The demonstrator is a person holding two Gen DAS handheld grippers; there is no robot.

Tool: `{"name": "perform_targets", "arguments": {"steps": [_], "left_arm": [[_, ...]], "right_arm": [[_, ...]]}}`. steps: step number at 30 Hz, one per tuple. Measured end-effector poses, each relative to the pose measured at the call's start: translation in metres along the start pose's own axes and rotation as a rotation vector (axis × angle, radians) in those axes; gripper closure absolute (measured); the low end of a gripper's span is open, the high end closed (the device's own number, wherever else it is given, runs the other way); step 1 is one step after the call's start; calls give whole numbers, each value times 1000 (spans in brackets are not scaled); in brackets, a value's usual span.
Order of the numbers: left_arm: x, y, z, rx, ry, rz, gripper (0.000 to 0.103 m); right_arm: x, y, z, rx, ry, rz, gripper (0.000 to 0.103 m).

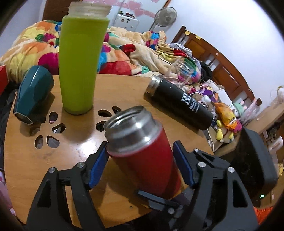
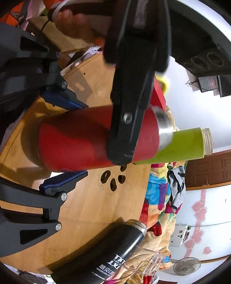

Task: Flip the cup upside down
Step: 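Rotate the held red cup with the left gripper until its rim faces down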

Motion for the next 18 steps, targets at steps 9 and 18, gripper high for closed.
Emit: {"name": "perform_targets", "arguments": {"steps": [9,18], "left_arm": [[4,9,-8,-57,-29,25,26],[5,8,-9,-132,18,9,22]], "right_arm": [[4,1,-2,-12,42,-6,44],[6,4,-7,-18,41,-7,44]]}}
Point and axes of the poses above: each gripper's, at about its wrist camera, not at the fingertips, and y roughly the way its jaws point, z to its right, x to its underside, the point moved 3 cm from there along y, roughly the way its jaws point, and after that the axes turned 5 degrees about -z, right-handed, at the moved point
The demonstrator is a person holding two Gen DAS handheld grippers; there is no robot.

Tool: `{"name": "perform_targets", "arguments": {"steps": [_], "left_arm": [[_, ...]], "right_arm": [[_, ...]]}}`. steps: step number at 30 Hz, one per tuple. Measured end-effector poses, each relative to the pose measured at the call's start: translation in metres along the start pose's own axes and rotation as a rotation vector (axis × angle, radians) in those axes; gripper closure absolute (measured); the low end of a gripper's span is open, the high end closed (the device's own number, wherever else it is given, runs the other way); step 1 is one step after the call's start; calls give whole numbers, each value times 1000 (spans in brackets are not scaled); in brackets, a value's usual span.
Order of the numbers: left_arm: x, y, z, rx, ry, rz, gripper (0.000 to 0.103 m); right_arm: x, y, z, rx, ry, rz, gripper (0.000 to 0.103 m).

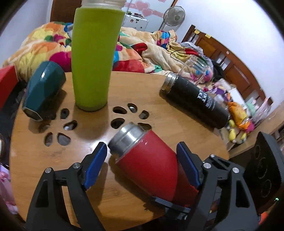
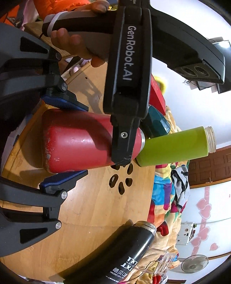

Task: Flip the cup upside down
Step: 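Rotate the held red cup with the left gripper until its rim faces down, then lower the inverted red cup onto the table, open the left gripper, withdraw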

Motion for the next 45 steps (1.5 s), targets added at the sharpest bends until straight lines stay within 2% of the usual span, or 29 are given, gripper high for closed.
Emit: {"name": "perform_targets", "arguments": {"steps": [4,7,9,11,12,13,15,17,23,27,33,39,43,45], "left_arm": [[4,-10,11,-89,90,32,22],[4,-21,16,-106,109,62,23],[4,-30,22,-86,121,90,33],[4,-31,28,-59,142,89,58],[4,-31,30,-54,146,83,62],[4,-28,32,-51,151,74,70],[6,-20,33,-66,160,51,80],[8,-17,32,-59,156,50,86],[8,-26,34,-16,148,59,89],[6,-41,34,12,144,83,89],[-1,-52,18,95,67,70,89],[-5,-74,13,141,35,106,90],[-8,-95,20,170,58,150,90],[-7,-98,30,146,103,156,90]], "right_arm": [[3,-1,-1,16,-4,-6,44],[3,-2,1,12,15,-8,44],[4,-2,2,13,37,-11,44],[5,-4,3,28,57,-13,39],[6,-3,4,47,63,-16,34],[8,-2,4,68,62,-17,33],[11,-2,5,92,61,-10,33],[14,-5,4,104,59,1,43],[11,-14,-1,160,24,26,44],[1,-32,-6,161,6,72,44],[-12,-50,-16,162,-19,127,44],[-24,-47,-22,173,-47,131,44],[-30,-41,-21,177,-53,125,44],[-33,-39,-21,180,-53,120,44]]}}
Point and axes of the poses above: each gripper's, at about its wrist camera, not at the fingertips, and y roughly the way its jaws point, z to its right, x to its underside, the point moved 3 cm from there along y, roughly the way its jaws point, and after that the axes turned 5 degrees about -z, right-handed, at the moved point
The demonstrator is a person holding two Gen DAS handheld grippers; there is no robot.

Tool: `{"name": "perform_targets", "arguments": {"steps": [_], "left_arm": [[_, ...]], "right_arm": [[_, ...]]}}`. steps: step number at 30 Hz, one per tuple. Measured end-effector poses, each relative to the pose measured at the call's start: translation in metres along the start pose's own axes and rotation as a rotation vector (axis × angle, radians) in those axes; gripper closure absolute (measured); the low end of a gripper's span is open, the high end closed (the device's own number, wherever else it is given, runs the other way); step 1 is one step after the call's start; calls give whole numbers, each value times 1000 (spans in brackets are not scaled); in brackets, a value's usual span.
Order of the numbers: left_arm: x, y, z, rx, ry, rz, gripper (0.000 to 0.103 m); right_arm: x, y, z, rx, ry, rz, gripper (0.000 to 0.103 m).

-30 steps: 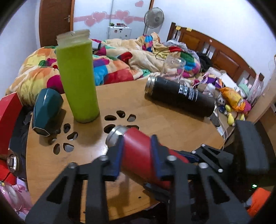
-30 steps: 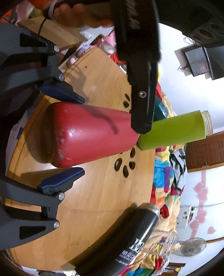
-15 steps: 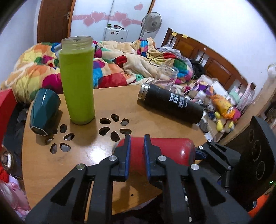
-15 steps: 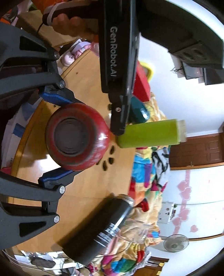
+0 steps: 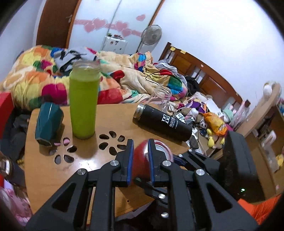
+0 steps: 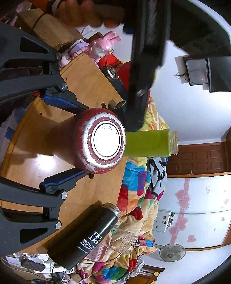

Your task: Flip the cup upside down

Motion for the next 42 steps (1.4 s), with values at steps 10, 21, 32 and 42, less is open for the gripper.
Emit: {"name": "perform_targets", "arguments": {"steps": [10,21,32,42], "left_arm": [[5,11,-13,-42,-25,-19,82],[-4,-10,-14,-57,-71,17,76],[-13,-108,20,-234,-10,266,11],[-10,-162,53,-332,60,427,0]], "right_arm": [[-7,10,-9,42,-20,-45,44],[-10,-34,2,53,18,-29,38],[-39,-118,19,147,90,119,1],[-59,-175,25,196,169,206,0]]}}
Point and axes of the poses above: each gripper's, at about its wrist camera, not at the fingertips, and y roughly the way its jaws point, z to its right, x to its underside, the point moved 3 cm from there along y, roughly the way its jaws point, and after that the axes turned 5 degrees about -z, right-handed, at the moved point
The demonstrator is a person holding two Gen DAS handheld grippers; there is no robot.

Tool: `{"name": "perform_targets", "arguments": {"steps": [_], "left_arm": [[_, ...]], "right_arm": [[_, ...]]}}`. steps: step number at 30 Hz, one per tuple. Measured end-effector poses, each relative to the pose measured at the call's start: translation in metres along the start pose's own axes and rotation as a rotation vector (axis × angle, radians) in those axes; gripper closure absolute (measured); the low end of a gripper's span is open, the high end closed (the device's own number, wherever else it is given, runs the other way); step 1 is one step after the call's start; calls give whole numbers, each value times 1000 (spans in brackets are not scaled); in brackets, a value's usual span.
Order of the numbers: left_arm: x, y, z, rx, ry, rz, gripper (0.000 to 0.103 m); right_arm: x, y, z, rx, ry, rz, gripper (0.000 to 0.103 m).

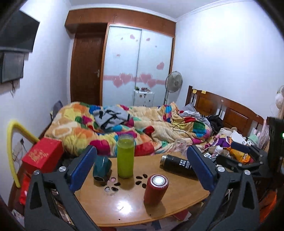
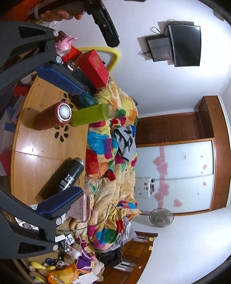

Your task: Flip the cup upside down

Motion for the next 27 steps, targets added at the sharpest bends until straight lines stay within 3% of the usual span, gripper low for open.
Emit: {"name": "perform_targets", "arguments": {"steps": [12,27], "left_arm": [[4,-8,20,-15,39,45,0],[4,-2,22,-6,29,26,0]], "right_arm": [[-18,-27,-4,8,-1,84,0],[-17,-28,-3,12,2,87,0]]}}
Point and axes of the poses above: each gripper's, at about its wrist camera, not at the fingertips, and y roughly the way its jaws point, z to its right, x to its underside, the point moved 3 cm from there along y, roughly the way its jaws point, and after that the axes turned 5 degrees about -z, right-handed, at the moved point
